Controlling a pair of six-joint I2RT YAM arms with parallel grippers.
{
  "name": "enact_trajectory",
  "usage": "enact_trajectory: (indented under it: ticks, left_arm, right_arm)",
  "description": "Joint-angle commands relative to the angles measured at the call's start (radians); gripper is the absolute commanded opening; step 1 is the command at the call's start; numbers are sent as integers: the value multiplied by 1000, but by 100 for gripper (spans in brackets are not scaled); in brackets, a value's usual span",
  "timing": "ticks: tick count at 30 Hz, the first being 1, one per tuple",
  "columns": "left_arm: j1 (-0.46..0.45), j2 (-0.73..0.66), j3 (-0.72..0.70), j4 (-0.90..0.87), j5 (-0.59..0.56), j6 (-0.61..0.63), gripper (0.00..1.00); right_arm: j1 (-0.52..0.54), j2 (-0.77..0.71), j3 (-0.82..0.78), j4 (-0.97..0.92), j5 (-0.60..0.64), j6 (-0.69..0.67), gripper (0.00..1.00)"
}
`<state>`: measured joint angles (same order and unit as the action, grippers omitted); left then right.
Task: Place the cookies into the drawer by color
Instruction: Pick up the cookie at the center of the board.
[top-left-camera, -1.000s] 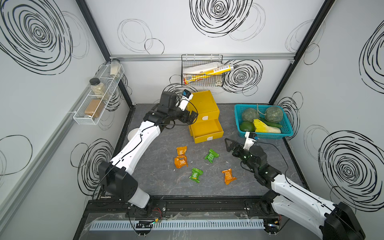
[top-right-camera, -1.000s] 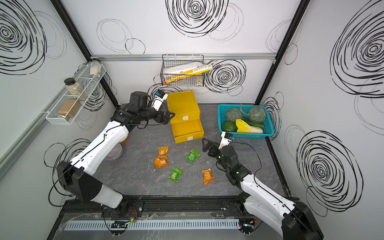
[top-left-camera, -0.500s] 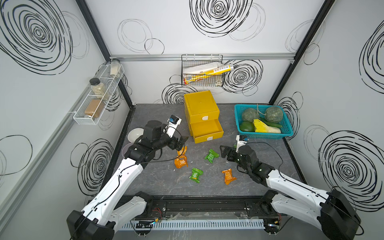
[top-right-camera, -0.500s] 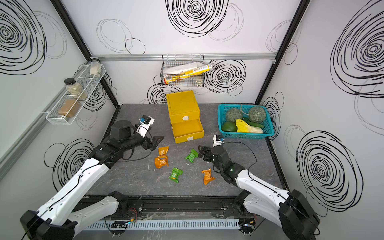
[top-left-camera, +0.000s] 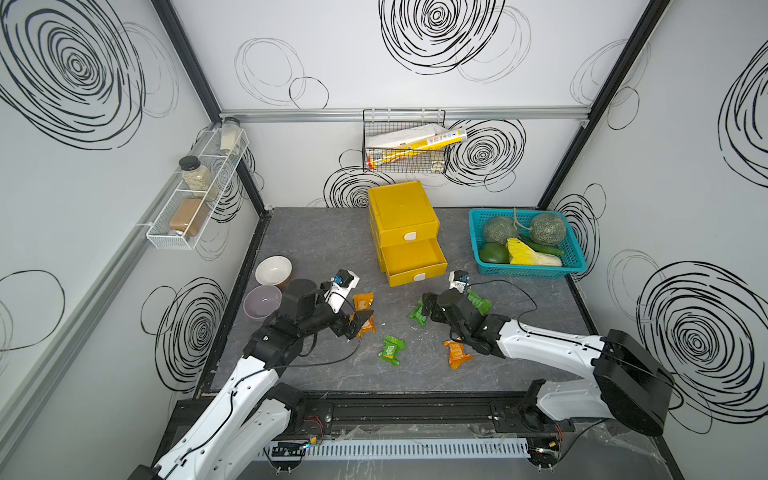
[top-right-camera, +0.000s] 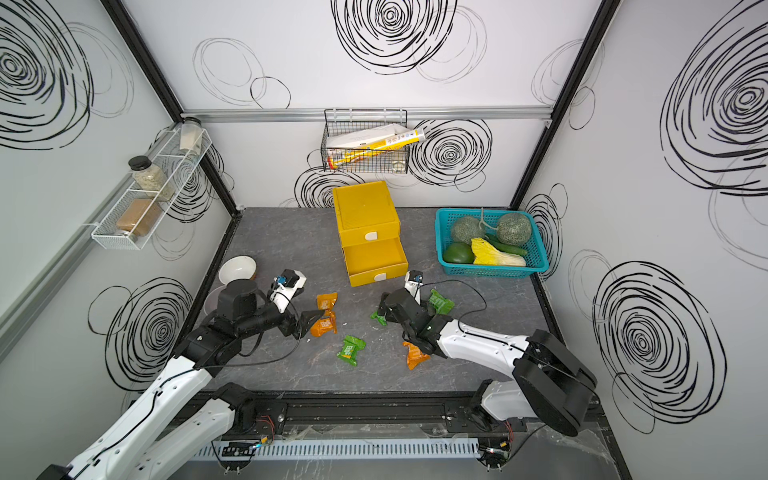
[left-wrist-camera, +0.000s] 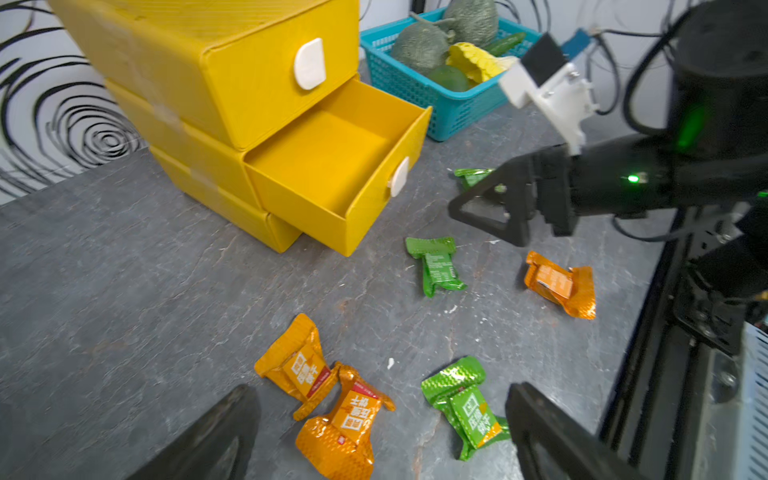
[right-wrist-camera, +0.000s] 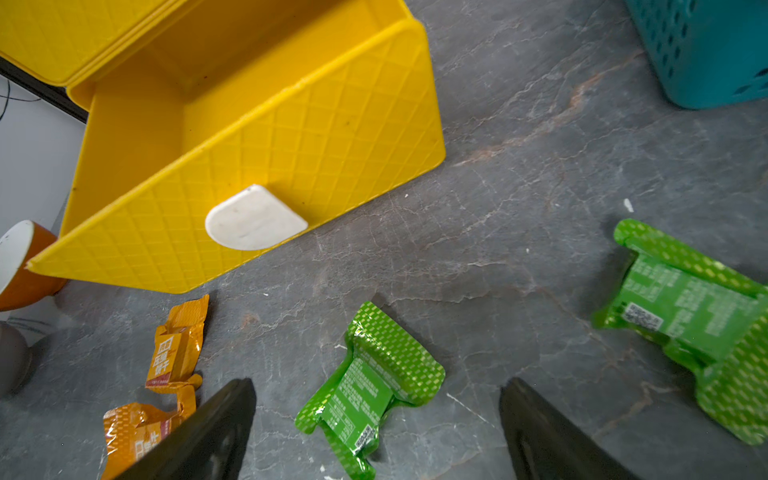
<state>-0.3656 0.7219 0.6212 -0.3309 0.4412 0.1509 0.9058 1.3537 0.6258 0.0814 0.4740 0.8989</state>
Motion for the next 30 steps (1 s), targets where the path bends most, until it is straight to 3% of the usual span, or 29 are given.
enact_trajectory:
  ticks: [1, 5, 8, 20, 27, 30]
  left_arm:
    - [31, -36, -39, 110, 123, 22, 99]
    - [84, -94, -115, 167, 146, 54, 99]
    - [102, -104, -95, 135, 145, 61, 99]
    - [119, -128, -111, 160, 137, 63, 99]
    - [130, -134, -70, 103, 140, 68, 99]
    - [138, -127, -40, 19, 198, 99, 99]
  right_arm:
    - [14, 52, 43, -39, 51, 63, 97]
    - [34, 99, 61, -53, 45, 59, 97]
    - [34, 120, 67, -52, 51, 63, 97]
    - [56, 284, 147, -109, 83, 117, 97]
    - [60, 364, 195, -126, 87, 121, 97]
    - [61, 402, 235, -150, 77, 113, 97]
